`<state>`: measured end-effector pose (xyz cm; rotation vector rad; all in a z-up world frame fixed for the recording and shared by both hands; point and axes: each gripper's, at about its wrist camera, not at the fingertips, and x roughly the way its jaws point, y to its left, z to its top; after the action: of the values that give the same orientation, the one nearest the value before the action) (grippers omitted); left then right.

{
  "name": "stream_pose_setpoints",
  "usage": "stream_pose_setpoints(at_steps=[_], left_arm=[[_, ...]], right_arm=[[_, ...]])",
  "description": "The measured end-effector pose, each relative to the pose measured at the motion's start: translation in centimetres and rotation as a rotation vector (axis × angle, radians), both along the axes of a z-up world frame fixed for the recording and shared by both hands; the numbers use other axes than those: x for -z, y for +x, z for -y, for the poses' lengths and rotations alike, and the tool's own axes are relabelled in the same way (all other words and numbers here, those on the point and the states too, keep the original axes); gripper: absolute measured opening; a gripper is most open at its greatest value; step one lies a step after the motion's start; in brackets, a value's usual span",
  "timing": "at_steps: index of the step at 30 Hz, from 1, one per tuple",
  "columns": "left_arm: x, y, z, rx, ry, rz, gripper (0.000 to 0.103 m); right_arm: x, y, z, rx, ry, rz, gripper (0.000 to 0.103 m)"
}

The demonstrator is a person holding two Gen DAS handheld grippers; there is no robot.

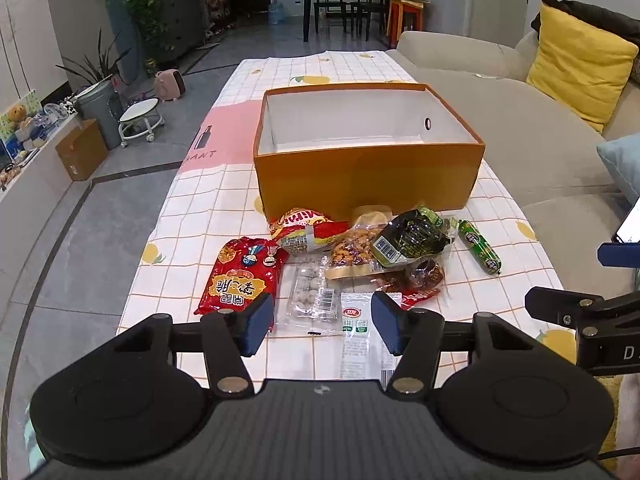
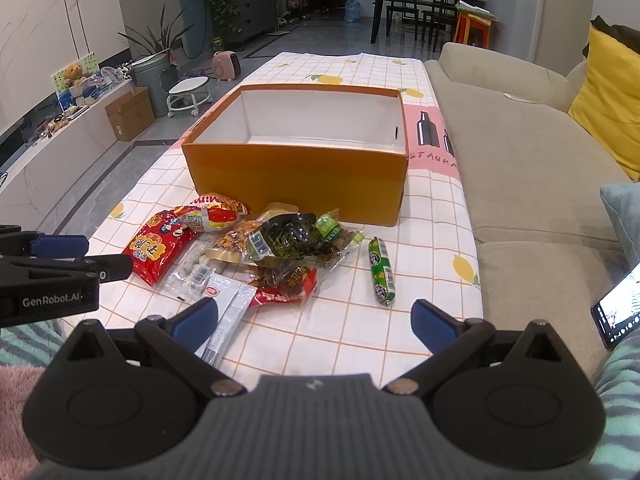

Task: Organize snacks

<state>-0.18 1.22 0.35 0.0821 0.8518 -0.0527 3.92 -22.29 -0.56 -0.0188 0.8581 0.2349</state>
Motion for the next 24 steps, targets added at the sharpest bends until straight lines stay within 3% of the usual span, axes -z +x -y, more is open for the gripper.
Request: stream_pose_setpoints(at_steps=[24], left_arm=[[0.1,-0.11,-0.14,0.008,-0.018,-0.004,0.067]], right_arm=[[0.05,-0.01,-0.13,-0.007,-0.006,-0.006,0.099]])
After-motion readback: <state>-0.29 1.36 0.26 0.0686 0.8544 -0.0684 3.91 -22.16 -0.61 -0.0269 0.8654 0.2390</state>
